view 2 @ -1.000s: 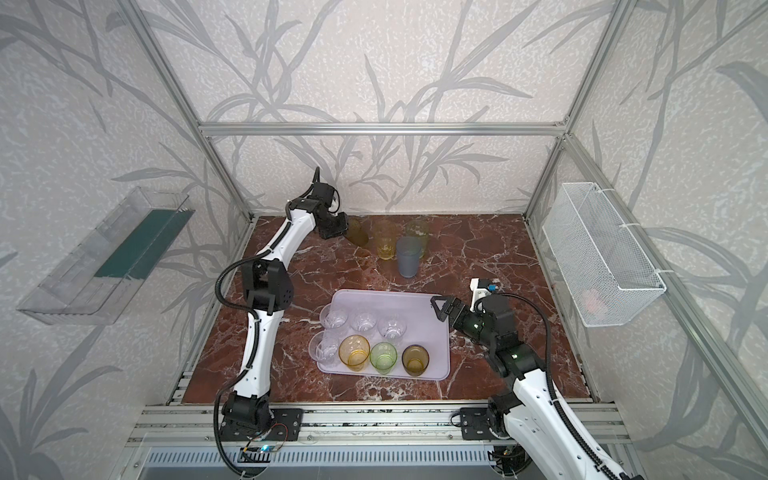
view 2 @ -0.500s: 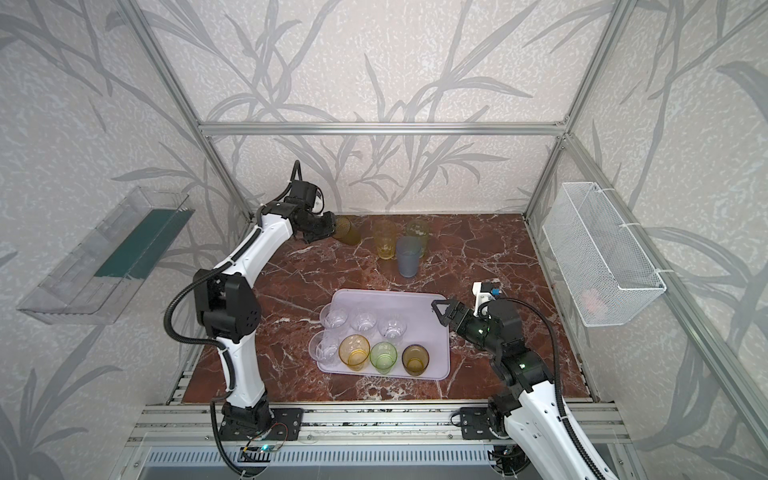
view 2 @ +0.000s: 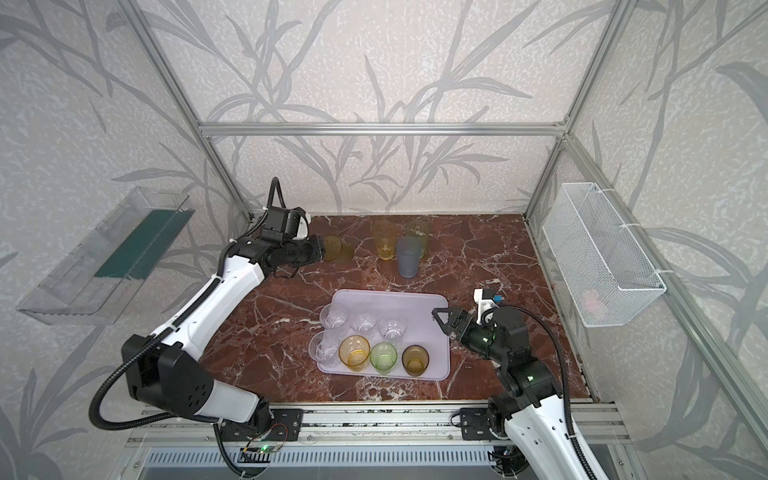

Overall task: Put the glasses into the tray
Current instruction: 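Carry the olive textured glass with the left gripper over the tray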

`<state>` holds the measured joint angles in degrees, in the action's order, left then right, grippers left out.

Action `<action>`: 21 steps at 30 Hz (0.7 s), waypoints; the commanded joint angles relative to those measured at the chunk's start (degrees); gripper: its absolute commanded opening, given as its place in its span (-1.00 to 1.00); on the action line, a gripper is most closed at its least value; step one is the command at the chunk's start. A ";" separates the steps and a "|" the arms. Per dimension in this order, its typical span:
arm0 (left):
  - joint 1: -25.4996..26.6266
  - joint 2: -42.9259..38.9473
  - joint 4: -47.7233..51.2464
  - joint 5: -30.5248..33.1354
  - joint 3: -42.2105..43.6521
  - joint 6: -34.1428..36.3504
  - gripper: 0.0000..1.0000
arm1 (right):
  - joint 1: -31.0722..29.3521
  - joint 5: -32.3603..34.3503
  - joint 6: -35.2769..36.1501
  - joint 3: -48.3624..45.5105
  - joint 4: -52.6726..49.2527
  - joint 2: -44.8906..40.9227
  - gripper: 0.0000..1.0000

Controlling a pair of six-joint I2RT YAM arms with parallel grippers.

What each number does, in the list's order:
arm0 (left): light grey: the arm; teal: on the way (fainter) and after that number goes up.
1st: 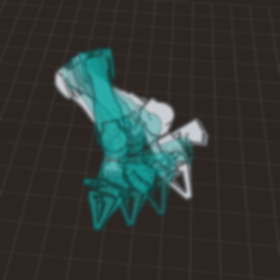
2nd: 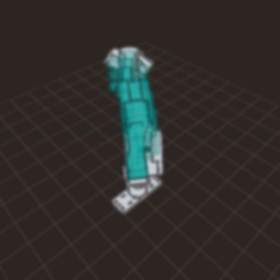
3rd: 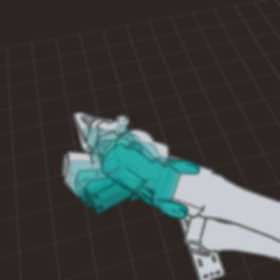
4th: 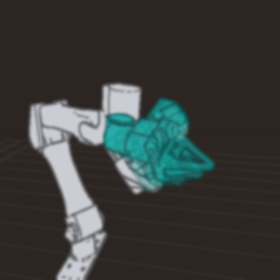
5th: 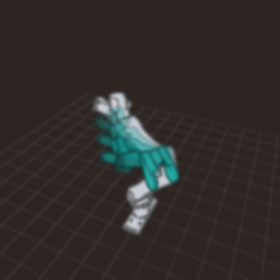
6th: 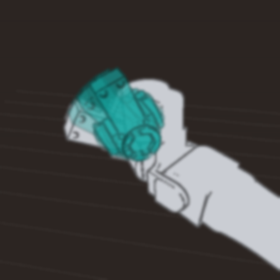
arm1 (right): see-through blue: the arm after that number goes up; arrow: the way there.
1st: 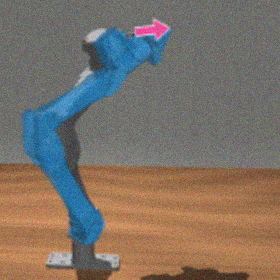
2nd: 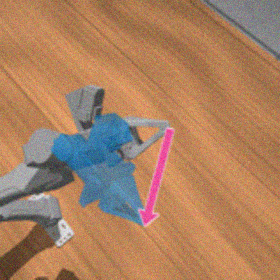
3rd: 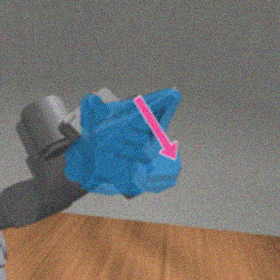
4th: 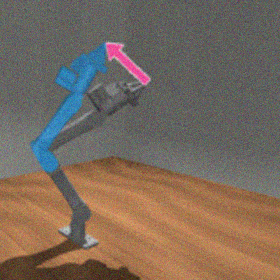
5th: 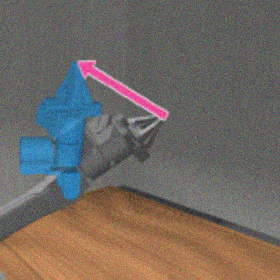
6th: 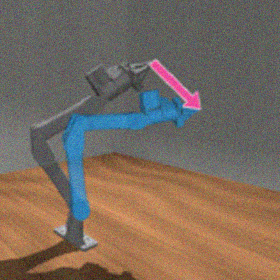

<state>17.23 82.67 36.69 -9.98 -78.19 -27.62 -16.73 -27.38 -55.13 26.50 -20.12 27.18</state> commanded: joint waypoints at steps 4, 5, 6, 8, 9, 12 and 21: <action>5.37 -8.26 2.01 4.49 3.84 -0.25 -1.00 | 0.31 -3.73 -1.61 1.71 -0.90 -1.37 0.99; 6.30 -9.24 2.36 4.59 4.24 -0.20 -1.00 | 0.31 -3.78 -1.98 1.58 -0.97 -1.87 0.99; 7.18 -9.99 2.66 4.91 4.52 -0.23 -1.00 | 0.30 -3.82 -2.25 1.43 -0.97 -2.30 0.98; 9.07 -11.20 3.20 5.74 5.15 -0.49 -1.00 | 0.34 -3.83 -2.99 1.13 -0.79 -3.44 0.99; 9.94 -11.54 3.32 5.99 5.34 -0.59 -1.00 | 0.30 -3.95 -3.33 0.89 -0.64 -3.81 0.99; 12.20 -12.01 3.69 6.86 6.05 -1.27 -1.00 | 0.30 -4.07 -4.18 0.44 -0.23 -4.42 0.99; 20.69 -9.67 2.25 8.16 6.16 -2.49 -1.00 | 0.31 -4.58 -3.78 1.39 -1.23 -4.55 0.98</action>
<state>36.18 72.25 39.27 -3.03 -71.37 -29.36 -16.58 -31.22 -59.13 26.50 -21.12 23.16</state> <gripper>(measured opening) 0.054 0.991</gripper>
